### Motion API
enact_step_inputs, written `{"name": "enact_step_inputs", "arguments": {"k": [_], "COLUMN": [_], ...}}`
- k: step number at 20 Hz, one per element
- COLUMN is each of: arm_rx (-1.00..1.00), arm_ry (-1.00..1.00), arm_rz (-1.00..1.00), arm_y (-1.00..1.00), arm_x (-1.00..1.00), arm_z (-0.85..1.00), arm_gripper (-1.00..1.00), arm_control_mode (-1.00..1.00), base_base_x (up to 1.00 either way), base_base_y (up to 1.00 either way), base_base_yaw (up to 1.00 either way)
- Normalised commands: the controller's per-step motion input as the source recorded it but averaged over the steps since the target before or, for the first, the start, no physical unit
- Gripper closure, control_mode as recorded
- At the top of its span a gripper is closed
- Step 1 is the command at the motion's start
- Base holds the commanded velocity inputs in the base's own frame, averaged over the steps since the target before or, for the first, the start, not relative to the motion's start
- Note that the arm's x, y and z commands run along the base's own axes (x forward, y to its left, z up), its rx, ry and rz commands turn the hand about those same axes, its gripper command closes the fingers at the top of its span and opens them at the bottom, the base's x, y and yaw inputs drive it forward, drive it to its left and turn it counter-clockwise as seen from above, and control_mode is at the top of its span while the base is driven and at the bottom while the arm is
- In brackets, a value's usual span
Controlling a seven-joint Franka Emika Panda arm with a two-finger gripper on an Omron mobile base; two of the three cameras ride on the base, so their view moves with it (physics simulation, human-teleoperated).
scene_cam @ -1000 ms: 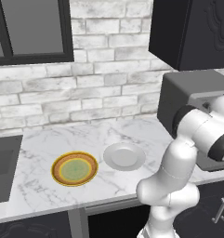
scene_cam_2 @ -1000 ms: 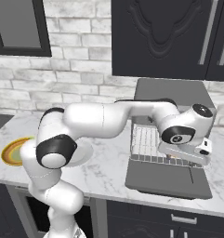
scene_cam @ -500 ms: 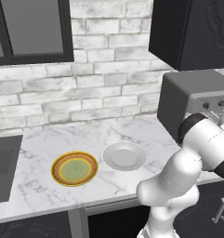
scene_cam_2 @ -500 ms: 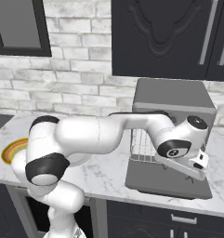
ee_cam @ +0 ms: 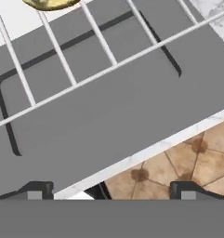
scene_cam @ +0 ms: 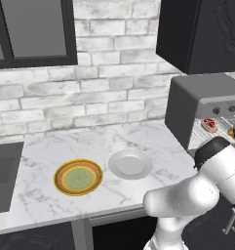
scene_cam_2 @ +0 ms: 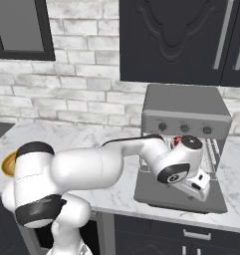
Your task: Open the toaster oven door. Place the bread on the top rack in the toaster oven and place the steak on the bottom rack.
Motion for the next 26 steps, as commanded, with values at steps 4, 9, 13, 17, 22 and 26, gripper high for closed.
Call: {"name": "enact_step_inputs", "arguments": {"k": [4, 9, 13, 17, 22, 26], "arm_rx": [-0.05, -0.04, 0.0, 0.0, 0.0, 0.02], "arm_ry": [-0.08, -0.07, 0.0, 0.0, 0.0, 0.07], "arm_rz": [-0.01, 0.0, 0.0, 0.0, 0.0, -0.07], "arm_y": [0.06, -0.01, -0.07, -0.07, -0.22, -0.27], "arm_x": [0.13, 0.17, 0.29, 0.3, 0.23, 0.18], "arm_z": [-0.37, -0.25, -0.1, -0.05, -0.03, 0.04], "arm_gripper": [-1.0, -1.0, -1.0, -1.0, -1.0, -1.0], "arm_control_mode": [-1.0, -1.0, -1.0, -1.0, -1.0, -1.0], "base_base_x": [0.0, 0.0, 0.0, 0.0, 0.0, 0.0], "base_base_y": [0.0, 0.0, 0.0, 0.0, 0.0, 0.0], "base_base_yaw": [0.0, 0.0, 0.0, 0.0, 0.0, 0.0]}}
